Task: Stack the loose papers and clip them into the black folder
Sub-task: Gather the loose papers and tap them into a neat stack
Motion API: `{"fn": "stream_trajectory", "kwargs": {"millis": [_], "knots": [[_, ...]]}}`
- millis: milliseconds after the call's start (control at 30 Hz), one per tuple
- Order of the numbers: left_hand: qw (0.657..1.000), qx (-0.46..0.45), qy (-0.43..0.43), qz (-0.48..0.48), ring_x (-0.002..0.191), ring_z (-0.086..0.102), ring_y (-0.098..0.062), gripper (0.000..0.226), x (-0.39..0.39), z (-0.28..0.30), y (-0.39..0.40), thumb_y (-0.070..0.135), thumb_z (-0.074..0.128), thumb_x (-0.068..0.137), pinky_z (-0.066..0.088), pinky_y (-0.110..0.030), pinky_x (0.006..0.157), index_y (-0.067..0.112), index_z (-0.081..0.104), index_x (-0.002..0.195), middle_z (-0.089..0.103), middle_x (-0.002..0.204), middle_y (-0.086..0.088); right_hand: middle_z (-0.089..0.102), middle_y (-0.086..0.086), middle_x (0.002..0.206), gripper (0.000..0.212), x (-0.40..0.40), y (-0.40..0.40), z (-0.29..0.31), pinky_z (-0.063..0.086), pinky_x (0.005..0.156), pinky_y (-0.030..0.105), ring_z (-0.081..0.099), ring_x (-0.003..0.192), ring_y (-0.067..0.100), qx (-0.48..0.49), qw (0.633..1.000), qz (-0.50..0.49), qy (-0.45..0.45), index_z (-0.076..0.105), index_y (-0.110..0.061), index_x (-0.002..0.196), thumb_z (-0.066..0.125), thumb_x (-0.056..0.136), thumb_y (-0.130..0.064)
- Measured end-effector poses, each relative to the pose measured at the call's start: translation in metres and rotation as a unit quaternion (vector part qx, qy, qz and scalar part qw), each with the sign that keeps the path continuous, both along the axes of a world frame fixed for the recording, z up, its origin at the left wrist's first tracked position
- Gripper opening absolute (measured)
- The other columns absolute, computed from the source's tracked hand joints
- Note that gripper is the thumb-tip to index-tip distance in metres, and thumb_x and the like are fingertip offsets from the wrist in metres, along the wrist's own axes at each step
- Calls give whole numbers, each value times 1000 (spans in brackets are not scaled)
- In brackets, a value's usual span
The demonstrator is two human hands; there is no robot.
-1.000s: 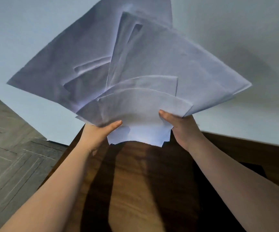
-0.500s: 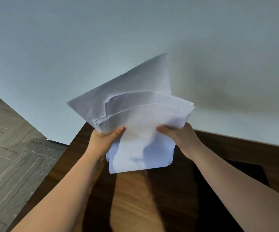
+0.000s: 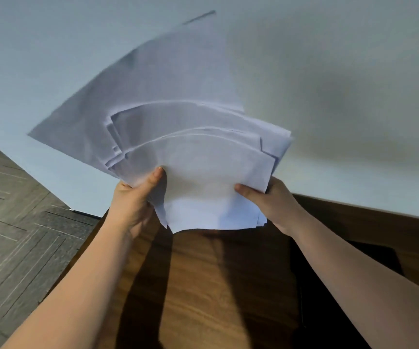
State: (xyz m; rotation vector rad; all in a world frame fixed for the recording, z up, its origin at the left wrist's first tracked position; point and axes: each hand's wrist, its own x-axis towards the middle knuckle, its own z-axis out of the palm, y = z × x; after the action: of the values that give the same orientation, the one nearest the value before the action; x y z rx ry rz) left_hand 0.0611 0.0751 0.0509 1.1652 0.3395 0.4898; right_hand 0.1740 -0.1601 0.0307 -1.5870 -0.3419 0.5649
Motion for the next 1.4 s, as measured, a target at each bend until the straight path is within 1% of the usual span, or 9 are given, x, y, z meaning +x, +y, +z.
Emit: {"fn": "stream_trajectory", "kwargs": {"millis": [133,300,367,533,700,1000,1133,1267,1400], "knots": [[996,66,31,-46,89,73,-11,66,3,-11,0,37,93,42,56,-20,73,15,70,100,78,95,0,71,-4,113,47,2,4,-7,53,91,35,66,106,17,1,1000,17,21,65,-28,112,82,68,-30],[972,120,189,-66,101,71,-20,75,-3,-45,-5,39,93,39,58,-28,80,13,71,105,77,104,-3,72,-4,108,44,-1,-3,-24,52,78,23,66,102,13,-39,999,-11,34,66,-23,111,82,70,-22],[968,135,202,-70,101,71,-17,59,-5,-49,-9,34,90,51,57,-32,86,18,72,105,77,105,-1,72,-3,105,37,-1,-5,-28,52,76,23,66,102,15,-47,998,-18,49,67,-24,104,81,71,-17],[986,81,147,16,77,74,-11,11,1,-35,-22,9,76,75,57,-18,63,14,72,85,78,76,5,71,1,107,21,-1,-3,-23,53,91,37,65,103,21,-29,998,-56,22,65,-32,90,76,76,-21],[996,3,80,38,78,75,-13,40,6,-11,-12,23,83,49,58,-20,65,10,74,85,79,81,0,73,4,107,20,7,-4,-24,50,98,45,66,103,23,-96,995,-9,4,68,-29,92,77,74,-29],[995,-80,2,56,70,73,-4,19,7,-1,-6,20,77,48,55,-14,60,13,78,66,77,72,3,60,5,125,52,6,-25,-68,51,95,39,57,114,27,-282,954,77,70,53,-17,131,66,82,-8],[998,-49,31,21,75,75,-8,23,5,0,-4,22,79,46,57,-18,63,16,80,68,79,78,1,63,5,114,29,1,-29,-75,59,73,37,62,104,25,-227,964,69,121,59,-23,110,54,90,-2],[999,-27,43,-4,73,74,-4,21,5,-3,-12,23,76,45,56,-14,62,20,80,65,78,75,5,70,0,96,26,0,-25,-73,50,69,26,65,89,20,-207,976,31,57,68,-23,95,55,88,-3],[998,-27,45,-39,75,74,-5,18,3,-8,-14,18,75,51,56,-14,63,20,81,68,78,77,5,57,-6,65,33,-2,-22,-73,33,54,24,44,60,13,-206,978,3,17,63,-28,68,53,91,-7]]}}
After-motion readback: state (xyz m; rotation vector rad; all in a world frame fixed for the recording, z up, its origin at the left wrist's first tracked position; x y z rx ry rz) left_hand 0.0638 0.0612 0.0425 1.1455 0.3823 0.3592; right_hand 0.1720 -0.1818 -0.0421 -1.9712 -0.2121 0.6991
